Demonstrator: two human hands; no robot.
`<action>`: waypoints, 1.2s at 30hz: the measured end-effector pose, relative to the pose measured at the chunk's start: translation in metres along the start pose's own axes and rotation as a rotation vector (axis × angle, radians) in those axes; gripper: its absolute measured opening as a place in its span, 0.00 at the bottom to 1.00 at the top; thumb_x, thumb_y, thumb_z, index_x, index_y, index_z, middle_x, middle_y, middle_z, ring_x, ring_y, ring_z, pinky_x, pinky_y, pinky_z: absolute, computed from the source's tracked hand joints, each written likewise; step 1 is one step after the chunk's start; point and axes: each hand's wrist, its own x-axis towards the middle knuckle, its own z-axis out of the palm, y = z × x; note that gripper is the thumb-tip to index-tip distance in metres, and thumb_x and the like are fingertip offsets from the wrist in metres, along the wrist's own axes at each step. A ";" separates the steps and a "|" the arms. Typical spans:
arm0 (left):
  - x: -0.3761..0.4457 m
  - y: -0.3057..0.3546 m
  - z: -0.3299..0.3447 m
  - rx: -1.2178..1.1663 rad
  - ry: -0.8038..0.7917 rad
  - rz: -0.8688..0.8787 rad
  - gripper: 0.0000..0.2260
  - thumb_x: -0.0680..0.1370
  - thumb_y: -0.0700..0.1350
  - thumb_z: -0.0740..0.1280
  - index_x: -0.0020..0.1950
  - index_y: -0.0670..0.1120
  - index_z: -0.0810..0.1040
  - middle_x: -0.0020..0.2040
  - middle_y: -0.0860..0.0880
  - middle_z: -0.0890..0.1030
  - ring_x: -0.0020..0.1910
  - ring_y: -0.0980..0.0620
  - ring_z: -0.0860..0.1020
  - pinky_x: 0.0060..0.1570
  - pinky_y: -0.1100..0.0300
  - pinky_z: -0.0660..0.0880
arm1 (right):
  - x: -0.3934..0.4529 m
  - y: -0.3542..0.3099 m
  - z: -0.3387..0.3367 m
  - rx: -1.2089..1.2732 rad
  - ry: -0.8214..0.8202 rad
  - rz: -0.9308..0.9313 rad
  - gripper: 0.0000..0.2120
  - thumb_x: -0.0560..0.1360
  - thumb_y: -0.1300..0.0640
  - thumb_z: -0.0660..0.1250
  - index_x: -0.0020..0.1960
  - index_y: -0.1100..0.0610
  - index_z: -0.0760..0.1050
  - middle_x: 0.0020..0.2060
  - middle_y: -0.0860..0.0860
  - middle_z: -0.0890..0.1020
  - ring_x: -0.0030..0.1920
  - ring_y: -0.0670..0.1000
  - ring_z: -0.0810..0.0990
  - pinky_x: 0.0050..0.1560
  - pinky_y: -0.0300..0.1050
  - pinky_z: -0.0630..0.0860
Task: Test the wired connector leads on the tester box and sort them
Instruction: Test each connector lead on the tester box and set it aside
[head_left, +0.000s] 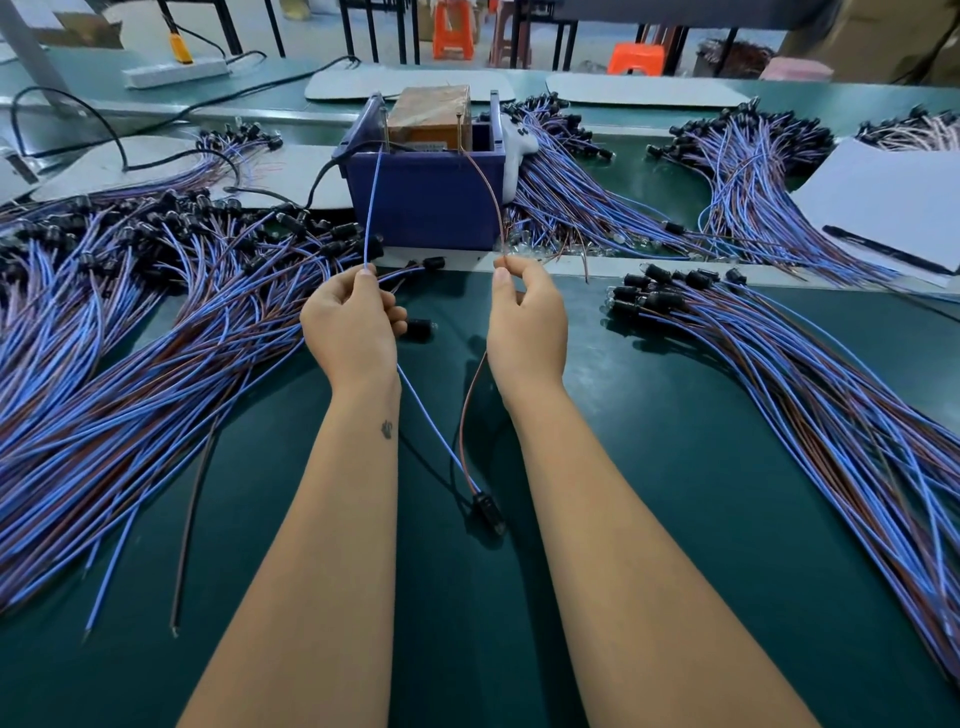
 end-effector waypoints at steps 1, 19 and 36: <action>0.000 0.000 0.000 -0.004 -0.001 -0.003 0.07 0.80 0.40 0.63 0.48 0.45 0.80 0.30 0.51 0.76 0.25 0.56 0.74 0.28 0.64 0.73 | 0.000 0.000 0.000 0.001 -0.003 -0.002 0.11 0.82 0.51 0.57 0.59 0.47 0.75 0.42 0.39 0.78 0.41 0.42 0.75 0.38 0.38 0.69; 0.004 0.000 0.001 0.002 -0.008 -0.017 0.07 0.81 0.40 0.63 0.47 0.45 0.80 0.31 0.50 0.76 0.25 0.55 0.74 0.27 0.64 0.73 | -0.002 -0.001 -0.002 0.006 -0.042 -0.012 0.11 0.82 0.51 0.57 0.60 0.47 0.75 0.43 0.42 0.79 0.38 0.43 0.74 0.39 0.40 0.69; 0.005 0.000 0.000 0.008 -0.009 -0.026 0.07 0.80 0.40 0.63 0.46 0.46 0.79 0.31 0.50 0.76 0.25 0.56 0.75 0.28 0.64 0.73 | -0.003 0.000 -0.003 0.045 -0.054 -0.040 0.12 0.82 0.51 0.57 0.61 0.48 0.76 0.43 0.44 0.77 0.37 0.44 0.70 0.39 0.42 0.68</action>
